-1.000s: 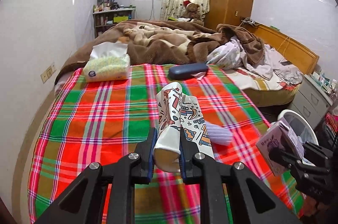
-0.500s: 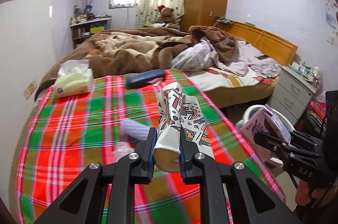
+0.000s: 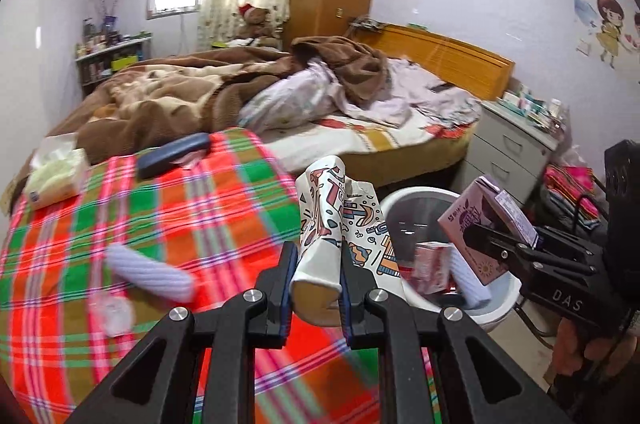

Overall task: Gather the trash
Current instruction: 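Carry the purple carton and paper cup over the trash bin, then open the right tool over the bin while the left tool releases the paper cup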

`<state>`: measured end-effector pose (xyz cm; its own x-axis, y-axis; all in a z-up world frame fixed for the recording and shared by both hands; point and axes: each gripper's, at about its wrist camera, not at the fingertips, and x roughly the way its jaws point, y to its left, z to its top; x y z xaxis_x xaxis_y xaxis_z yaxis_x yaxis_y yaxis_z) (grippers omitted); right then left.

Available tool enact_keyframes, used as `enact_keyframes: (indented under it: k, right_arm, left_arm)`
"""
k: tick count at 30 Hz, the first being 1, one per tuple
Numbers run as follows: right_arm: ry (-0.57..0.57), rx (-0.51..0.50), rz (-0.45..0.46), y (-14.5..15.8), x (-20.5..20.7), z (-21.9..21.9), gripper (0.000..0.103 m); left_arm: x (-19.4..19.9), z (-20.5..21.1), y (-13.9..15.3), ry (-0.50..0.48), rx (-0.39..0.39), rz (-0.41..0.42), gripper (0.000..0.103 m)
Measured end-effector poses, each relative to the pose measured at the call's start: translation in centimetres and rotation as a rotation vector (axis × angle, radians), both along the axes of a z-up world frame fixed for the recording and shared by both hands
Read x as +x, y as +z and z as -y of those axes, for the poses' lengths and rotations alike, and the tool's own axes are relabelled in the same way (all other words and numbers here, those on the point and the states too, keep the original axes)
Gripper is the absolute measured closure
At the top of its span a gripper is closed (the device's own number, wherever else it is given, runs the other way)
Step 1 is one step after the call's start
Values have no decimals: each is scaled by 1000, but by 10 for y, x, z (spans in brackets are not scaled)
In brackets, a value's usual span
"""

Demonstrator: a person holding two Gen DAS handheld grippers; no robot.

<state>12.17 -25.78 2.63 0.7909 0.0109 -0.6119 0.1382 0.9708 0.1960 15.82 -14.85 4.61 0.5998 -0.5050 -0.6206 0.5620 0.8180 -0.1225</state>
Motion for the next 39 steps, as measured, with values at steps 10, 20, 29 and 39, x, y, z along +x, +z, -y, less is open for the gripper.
enact_keyframes:
  k: [10,20,29,39]
  right_arm:
    - [-125,-7,-64,-17,-5,46,62]
    - [-186,5,-132,-37,-9,78,62]
    - [-183,-8,-171,-46,-8,85,62]
    - [-188,-2,-163,-45,-11,89,44]
  left_arm:
    - [-6,72,-19,-132,12,-44,84]
    - [-9,119,-46,-191,55,-89,83]
    - [-4,134,-54,-192,76,-96,83]
    - [-2,129,-52,-172,62,-99,52]
